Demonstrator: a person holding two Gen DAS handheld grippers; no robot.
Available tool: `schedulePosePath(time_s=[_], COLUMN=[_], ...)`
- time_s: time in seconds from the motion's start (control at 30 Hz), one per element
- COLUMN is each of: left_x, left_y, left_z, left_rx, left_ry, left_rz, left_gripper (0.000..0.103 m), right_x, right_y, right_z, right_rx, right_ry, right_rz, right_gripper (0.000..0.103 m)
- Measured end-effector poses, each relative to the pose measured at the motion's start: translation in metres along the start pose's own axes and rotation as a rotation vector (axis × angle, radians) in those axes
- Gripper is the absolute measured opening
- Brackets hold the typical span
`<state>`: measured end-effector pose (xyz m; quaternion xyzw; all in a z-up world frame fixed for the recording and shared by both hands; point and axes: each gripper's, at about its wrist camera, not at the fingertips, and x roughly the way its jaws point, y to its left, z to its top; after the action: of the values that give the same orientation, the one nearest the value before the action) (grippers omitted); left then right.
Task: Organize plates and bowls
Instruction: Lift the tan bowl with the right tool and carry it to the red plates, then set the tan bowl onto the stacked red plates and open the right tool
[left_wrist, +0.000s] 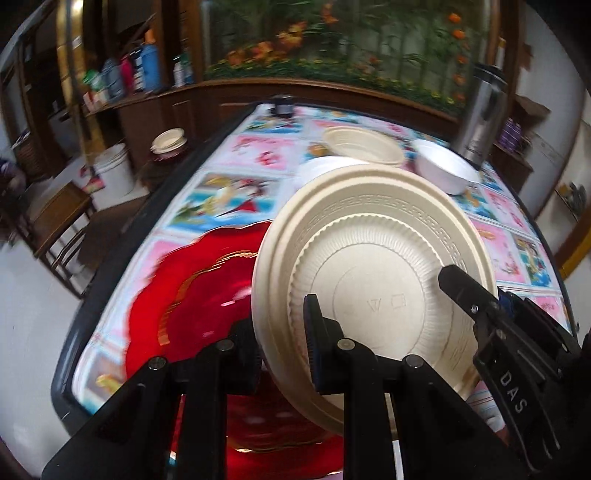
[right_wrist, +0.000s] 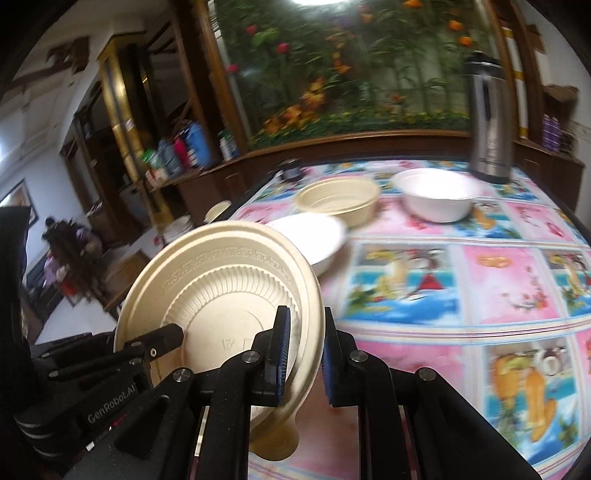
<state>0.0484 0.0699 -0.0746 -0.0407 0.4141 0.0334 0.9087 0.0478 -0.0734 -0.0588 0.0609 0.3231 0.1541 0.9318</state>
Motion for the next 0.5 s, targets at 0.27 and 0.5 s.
schedulePosePath(time_s=[0.27,0.5], left_x=[0.011,0.018], left_y=[0.049,0.063], left_z=[-0.015,-0.022], left_rx=[-0.077,-0.105], left_ry=[0.036,0.061], left_rz=[0.058,0.073], left_gripper=[0.018,0.018], right_x=[0.032,0.047], right_y=[0.057,0.069], right_z=[-0.021,-0.031], right_rx=[-0.092,-0.106], right_ry=[0.075,0.124], right_rz=[0.055,0.084], right_gripper=[0.016,0.017])
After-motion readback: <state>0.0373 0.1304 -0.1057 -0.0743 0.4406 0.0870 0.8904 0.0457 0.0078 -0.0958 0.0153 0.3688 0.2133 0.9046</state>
